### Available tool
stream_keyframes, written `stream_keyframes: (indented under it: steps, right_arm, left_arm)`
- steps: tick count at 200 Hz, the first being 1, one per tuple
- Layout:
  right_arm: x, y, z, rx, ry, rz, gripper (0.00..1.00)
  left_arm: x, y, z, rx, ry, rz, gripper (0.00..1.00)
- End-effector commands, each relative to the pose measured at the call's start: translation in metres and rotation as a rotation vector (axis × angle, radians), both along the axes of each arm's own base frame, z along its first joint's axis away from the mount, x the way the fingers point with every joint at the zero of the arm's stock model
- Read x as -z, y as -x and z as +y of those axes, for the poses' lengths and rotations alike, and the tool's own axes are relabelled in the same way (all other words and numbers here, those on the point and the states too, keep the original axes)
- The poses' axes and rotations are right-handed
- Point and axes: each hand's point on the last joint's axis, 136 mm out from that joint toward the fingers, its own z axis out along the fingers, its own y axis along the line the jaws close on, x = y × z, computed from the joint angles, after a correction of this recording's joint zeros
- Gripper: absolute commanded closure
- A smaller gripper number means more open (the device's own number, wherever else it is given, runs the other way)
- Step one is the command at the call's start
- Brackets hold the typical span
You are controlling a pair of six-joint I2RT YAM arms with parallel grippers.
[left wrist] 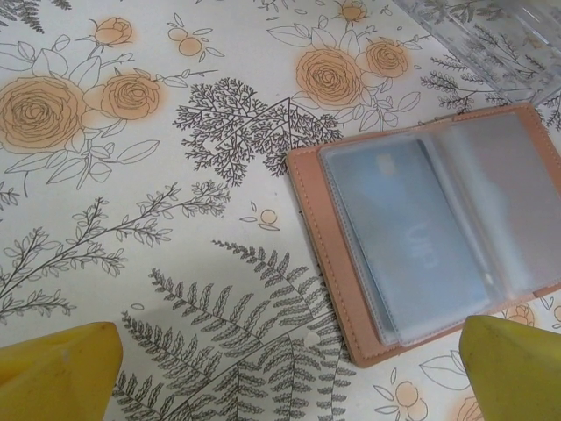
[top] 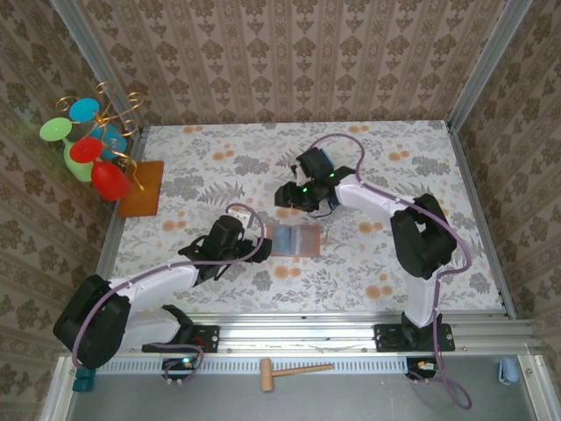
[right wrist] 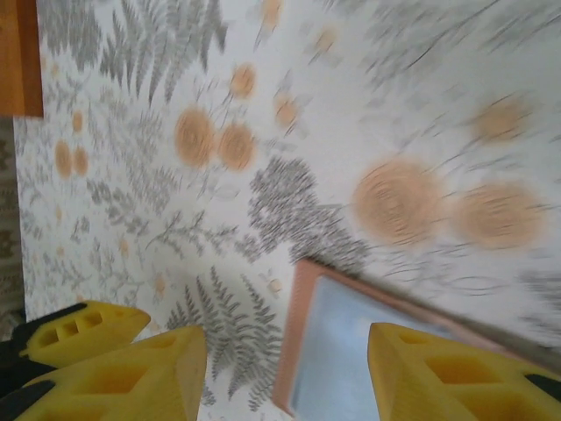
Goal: Put the credit cards into the card holder
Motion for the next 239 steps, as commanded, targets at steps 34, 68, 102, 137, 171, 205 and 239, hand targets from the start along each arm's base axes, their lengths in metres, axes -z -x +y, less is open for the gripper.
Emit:
stream_keyframes:
  steps: [34,68,102,137,171,205,239]
  right_arm:
    - [-0.037,-0.023,-0.102,0.042,0.332,-0.112,0.52]
    - [-0.035,-0.030,-0.131,0.016,0.502,-0.119,0.57]
    - [-0.025,-0.033,-0.136,-0.028,0.569,-0.098,0.64]
    - [-0.012,-0.034,-0.142,-0.049,0.623,-0.077,0.65]
    - [0.002,-0.035,-0.141,-0.068,0.635,-0.053,0.66]
    - [0.014,-0.035,-0.139,-0.081,0.633,-0.031,0.65]
    - [0.017,-0.035,-0.134,-0.090,0.607,-0.023,0.68]
  left_arm:
    - [-0.010,-0.014,-0.008,0.002,0.003,-0.014,0.00]
    - [-0.013,-0.016,-0.008,0.005,-0.003,-0.013,0.00]
    - [-0.014,-0.017,-0.008,0.004,-0.005,-0.011,0.00]
    - [-0.013,-0.016,-0.008,0.003,-0.005,-0.009,0.00]
    - [-0.012,-0.016,-0.007,0.002,-0.004,-0.005,0.00]
    - [-0.011,-0.015,-0.007,0.001,-0.006,-0.003,0.00]
    - [-0.011,-0.015,-0.007,0.000,-0.007,-0.004,0.00]
